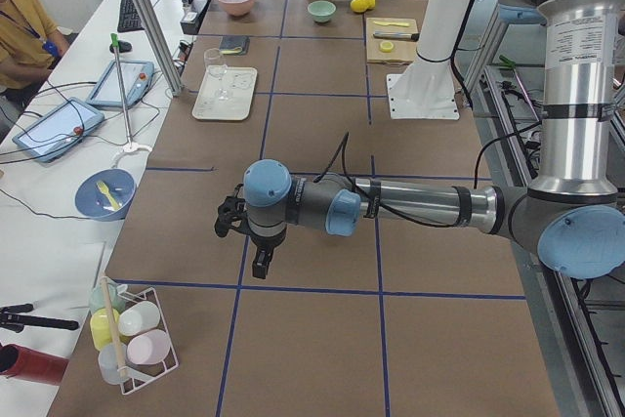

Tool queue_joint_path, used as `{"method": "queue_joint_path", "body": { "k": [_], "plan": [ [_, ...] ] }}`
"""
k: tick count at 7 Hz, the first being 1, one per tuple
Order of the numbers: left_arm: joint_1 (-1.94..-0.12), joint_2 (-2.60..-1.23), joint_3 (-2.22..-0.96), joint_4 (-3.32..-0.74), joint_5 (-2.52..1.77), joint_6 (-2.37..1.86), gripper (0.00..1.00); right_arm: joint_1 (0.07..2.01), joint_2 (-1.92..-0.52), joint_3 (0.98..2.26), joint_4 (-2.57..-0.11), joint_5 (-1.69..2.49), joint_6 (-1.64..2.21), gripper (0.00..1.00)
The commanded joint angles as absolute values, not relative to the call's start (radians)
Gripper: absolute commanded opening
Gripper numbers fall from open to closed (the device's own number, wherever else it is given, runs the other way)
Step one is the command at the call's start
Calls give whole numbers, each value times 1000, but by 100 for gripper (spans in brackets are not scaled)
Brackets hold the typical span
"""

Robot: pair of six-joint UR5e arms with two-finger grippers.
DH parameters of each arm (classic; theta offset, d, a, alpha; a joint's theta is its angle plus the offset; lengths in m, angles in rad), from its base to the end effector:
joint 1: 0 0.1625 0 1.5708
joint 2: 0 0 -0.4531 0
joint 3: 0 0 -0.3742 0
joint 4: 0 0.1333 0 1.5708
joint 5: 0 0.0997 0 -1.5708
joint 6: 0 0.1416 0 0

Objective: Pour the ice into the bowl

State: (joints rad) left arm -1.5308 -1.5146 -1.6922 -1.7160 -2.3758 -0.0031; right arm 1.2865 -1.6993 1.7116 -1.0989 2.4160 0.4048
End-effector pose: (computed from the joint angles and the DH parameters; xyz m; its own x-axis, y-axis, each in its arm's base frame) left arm -0.0126 -0.4668 0.6657 0.6867 0.1751 -0.7056 -0.0370 0.9777 0.2067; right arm -0.0994 -0.4378 0.6440 0.5935 -0.1438 0.7919 0.0158 0.9858 0.1671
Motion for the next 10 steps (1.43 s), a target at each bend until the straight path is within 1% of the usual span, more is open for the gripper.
{"method": "queue_joint_path", "body": {
  "k": [1, 4, 6, 7, 8, 9, 10],
  "plan": [
    [-1520, -1516, -1694, -1716, -2376, -3, 100, 1153, -1712, 1712, -953, 2347, 622, 100],
    [-1519, -1517, -1700, -1717, -2378, -3, 100, 1068, -1720, 1713, -950, 2298, 708, 100],
    [-1519, -1517, -1703, -1715, -2385, -3, 100, 1017, -1721, 1684, -950, 2283, 721, 100],
    [-1519, -1517, -1709, -1715, -2385, -3, 100, 1011, -1721, 1680, -950, 2257, 719, 98],
    [-1519, -1517, -1710, -1713, -2385, -3, 100, 1006, -1721, 1658, -950, 2237, 721, 80],
    [-1519, -1517, -1709, -1716, -2385, -3, 100, 1008, -1721, 1642, -950, 2217, 721, 2],
    [-1519, -1517, -1712, -1717, -2387, -3, 100, 1006, -1721, 1622, -950, 2215, 712, 0]
  ]
}}
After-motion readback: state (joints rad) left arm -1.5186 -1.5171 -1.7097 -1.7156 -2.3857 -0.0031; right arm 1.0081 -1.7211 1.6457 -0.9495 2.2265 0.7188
